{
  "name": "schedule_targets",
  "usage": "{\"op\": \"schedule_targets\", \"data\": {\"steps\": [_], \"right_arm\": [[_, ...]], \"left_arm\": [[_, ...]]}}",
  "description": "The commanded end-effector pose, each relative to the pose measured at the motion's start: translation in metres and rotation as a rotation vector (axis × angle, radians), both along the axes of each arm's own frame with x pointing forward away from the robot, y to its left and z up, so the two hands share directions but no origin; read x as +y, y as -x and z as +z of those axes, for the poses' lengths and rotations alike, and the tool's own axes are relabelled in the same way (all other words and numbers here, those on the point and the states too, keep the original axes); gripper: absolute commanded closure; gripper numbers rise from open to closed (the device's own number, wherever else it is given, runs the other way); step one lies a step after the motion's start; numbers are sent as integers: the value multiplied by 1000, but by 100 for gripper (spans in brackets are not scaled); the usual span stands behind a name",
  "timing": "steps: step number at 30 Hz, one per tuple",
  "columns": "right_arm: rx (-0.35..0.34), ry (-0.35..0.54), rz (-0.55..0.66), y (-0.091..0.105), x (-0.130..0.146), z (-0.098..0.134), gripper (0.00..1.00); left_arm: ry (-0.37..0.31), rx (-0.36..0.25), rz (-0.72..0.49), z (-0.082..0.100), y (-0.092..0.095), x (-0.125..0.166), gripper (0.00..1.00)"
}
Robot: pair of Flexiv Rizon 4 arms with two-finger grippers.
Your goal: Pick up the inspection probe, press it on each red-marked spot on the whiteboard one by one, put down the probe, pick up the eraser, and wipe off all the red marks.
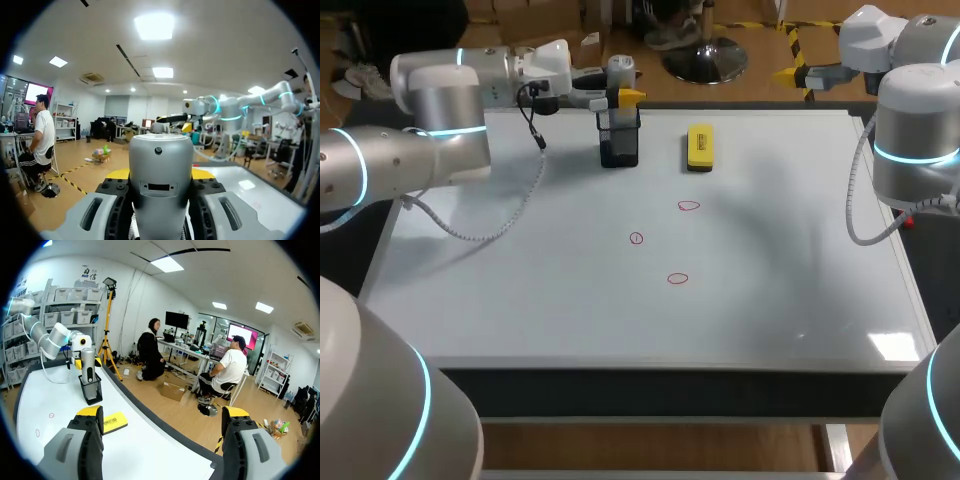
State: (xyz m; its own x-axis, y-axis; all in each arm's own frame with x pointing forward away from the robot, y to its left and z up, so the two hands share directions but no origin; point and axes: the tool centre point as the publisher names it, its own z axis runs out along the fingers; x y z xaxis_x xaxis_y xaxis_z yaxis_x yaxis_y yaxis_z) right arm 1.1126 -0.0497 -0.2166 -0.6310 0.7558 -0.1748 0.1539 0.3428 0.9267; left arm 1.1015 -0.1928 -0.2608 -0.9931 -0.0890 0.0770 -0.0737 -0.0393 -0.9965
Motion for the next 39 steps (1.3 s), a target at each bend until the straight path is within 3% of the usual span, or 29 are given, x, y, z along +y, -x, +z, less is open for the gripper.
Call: {"op": "schedule_targets", "data": {"steps": [1,18,26,39], "right_arm": [[1,0,1,-1,0,0,0],[1,0,1,-1,0,0,0],[1,0,1,-1,0,0,0],[1,0,1,-1,0,0,0]], "left_arm": [[-14,3,-13,13,0,2,100],[-50,-22,-5,63,1,6,100],[-15,-48,5,91,4,10,100],[-3,-68,16,118,13,35,100]]}}
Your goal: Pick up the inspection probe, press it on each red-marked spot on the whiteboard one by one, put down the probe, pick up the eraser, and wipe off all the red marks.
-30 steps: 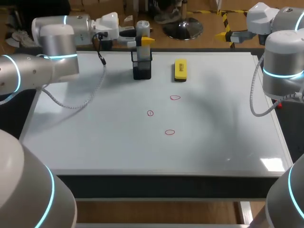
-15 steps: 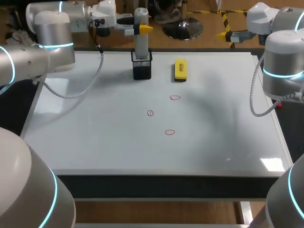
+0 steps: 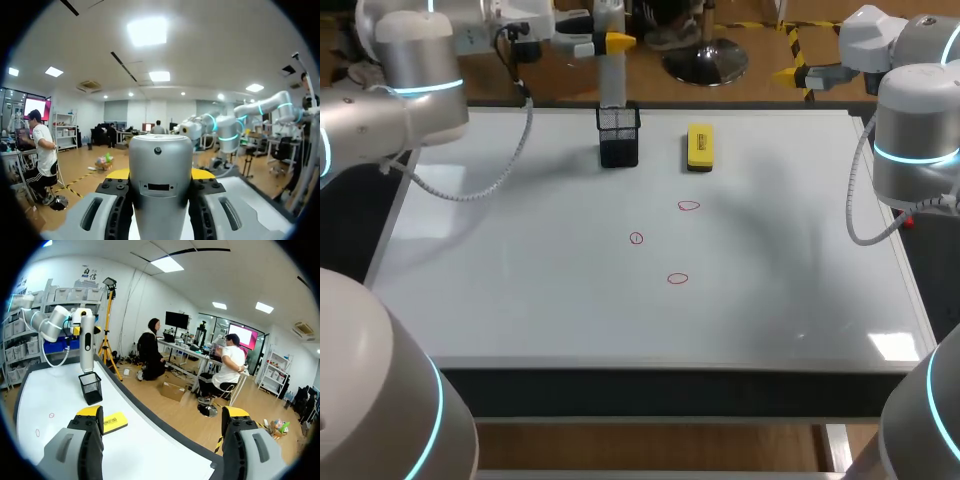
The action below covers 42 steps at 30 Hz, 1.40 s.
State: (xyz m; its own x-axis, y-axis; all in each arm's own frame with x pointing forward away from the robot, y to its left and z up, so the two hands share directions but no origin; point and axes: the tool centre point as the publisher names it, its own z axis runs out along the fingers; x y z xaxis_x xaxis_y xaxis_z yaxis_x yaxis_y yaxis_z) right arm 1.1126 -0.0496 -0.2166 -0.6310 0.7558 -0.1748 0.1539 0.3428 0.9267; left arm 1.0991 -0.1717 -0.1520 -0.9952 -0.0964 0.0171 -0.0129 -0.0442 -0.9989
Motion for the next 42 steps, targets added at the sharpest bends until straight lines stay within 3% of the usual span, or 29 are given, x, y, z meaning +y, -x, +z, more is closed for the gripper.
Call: {"op": "schedule_targets", "data": {"steps": [1,15,32,42], "right_arm": [[1,0,1,-1,0,0,0],[1,0,1,-1,0,0,0],[1,0,1,-1,0,0,0],[1,0,1,-1,0,0,0]], "left_arm": [[-5,-9,9,10,12,19,100],[-10,-48,15,10,34,85,100],[-21,-46,10,-23,43,145,100],[-25,-65,-16,-35,42,161,100]]}}
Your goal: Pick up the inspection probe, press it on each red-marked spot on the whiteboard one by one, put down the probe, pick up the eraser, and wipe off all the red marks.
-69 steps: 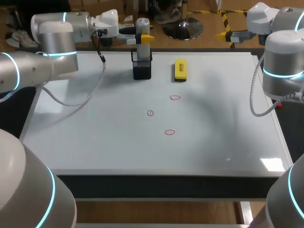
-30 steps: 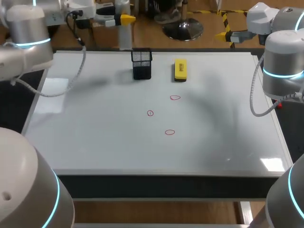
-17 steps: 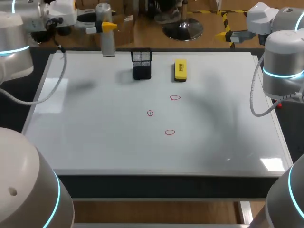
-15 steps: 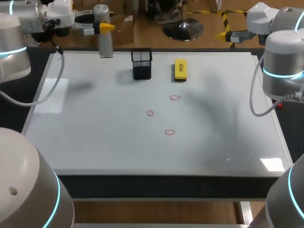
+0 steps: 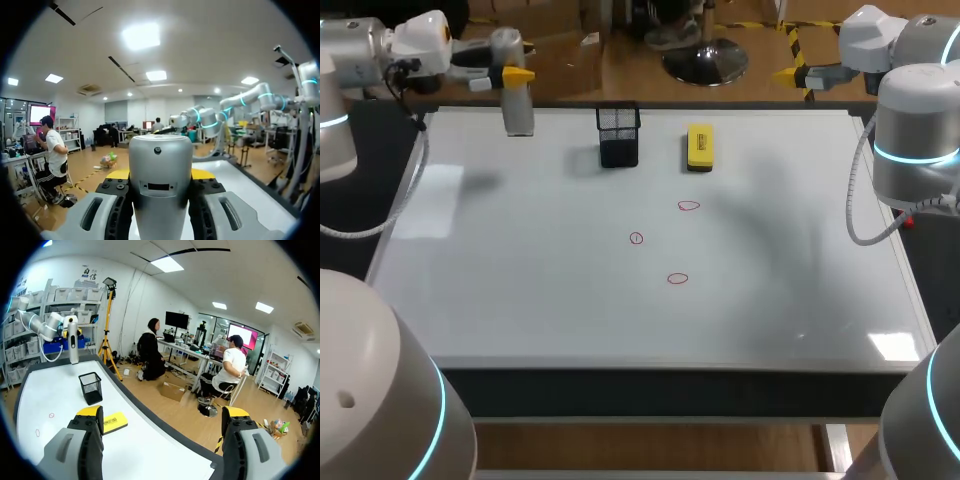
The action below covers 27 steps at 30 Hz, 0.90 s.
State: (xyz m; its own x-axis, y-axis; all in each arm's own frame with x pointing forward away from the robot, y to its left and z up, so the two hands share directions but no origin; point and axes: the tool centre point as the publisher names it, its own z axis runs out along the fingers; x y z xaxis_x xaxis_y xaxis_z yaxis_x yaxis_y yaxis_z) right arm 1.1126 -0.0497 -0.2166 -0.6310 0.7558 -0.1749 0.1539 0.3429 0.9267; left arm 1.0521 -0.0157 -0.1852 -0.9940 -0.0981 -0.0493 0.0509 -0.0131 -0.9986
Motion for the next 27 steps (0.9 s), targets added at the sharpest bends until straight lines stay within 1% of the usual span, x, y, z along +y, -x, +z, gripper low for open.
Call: {"op": "schedule_targets", "data": {"steps": [1,14,15,16,18,19,20,22,23,27], "right_arm": [[1,0,1,-1,0,0,0],[1,0,1,-1,0,0,0],[48,68,58,-8,1,-3,0],[87,109,135,-13,3,-6,0],[134,146,231,-18,9,-10,0],[165,176,296,-20,11,-13,0],[212,232,367,-21,15,-16,0],[268,317,452,-20,20,-21,0],[307,379,522,-19,24,-24,0],[438,635,694,-14,33,-33,0]], "left_arm": [[6,-1,-18,-2,-5,5,100],[6,-1,-18,-2,-5,5,100],[6,-1,-18,-2,-5,5,100],[6,-1,-18,-2,-5,5,100],[6,-1,-18,-2,-5,5,100],[6,-1,-18,-2,-5,5,100],[6,-1,-18,-2,-5,5,100],[6,-1,-18,-2,-5,5,100],[6,-1,-18,-2,-5,5,100],[6,-1,-18,-2,-5,5,100]]}}
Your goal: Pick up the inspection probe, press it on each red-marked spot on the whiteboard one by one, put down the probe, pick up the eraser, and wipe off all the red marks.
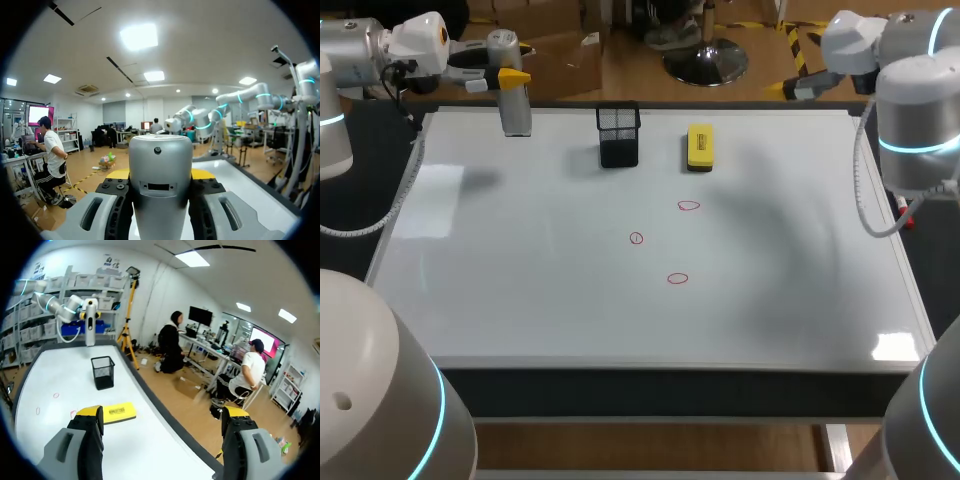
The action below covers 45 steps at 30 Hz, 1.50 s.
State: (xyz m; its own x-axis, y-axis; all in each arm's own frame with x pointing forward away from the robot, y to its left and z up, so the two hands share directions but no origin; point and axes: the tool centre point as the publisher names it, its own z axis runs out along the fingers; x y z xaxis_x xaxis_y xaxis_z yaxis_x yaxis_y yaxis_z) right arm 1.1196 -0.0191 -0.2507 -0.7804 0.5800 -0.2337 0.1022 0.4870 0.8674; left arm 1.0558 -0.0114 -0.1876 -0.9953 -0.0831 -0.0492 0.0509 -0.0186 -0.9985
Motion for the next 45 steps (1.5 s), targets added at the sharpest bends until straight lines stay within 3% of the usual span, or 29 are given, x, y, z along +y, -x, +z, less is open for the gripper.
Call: {"op": "schedule_targets", "data": {"steps": [1,4,7,15,19,22,24,40,41,45], "right_arm": [[391,583,500,-7,4,0,0],[419,704,582,-6,8,-4,0],[438,882,655,-5,12,-9,0],[483,1186,850,-2,26,-19,0],[495,1283,916,0,30,-26,0],[469,1344,887,-1,32,-29,0],[495,1296,855,1,33,-24,0],[495,1296,855,1,33,-24,0],[467,1319,937,-2,41,-31,0],[394,1322,1068,-3,59,-48,0]], "left_arm": [[1,0,-3,1,-1,0,100],[1,0,-3,1,-1,0,100],[1,0,-3,1,-1,0,100],[1,0,-3,1,-1,0,100],[1,0,-3,1,-1,0,100],[1,0,-3,1,-1,0,100],[1,0,-3,1,-1,0,100],[1,0,-3,1,-1,0,100],[1,0,-3,1,-1,0,100],[1,0,-3,1,-1,0,100]]}}
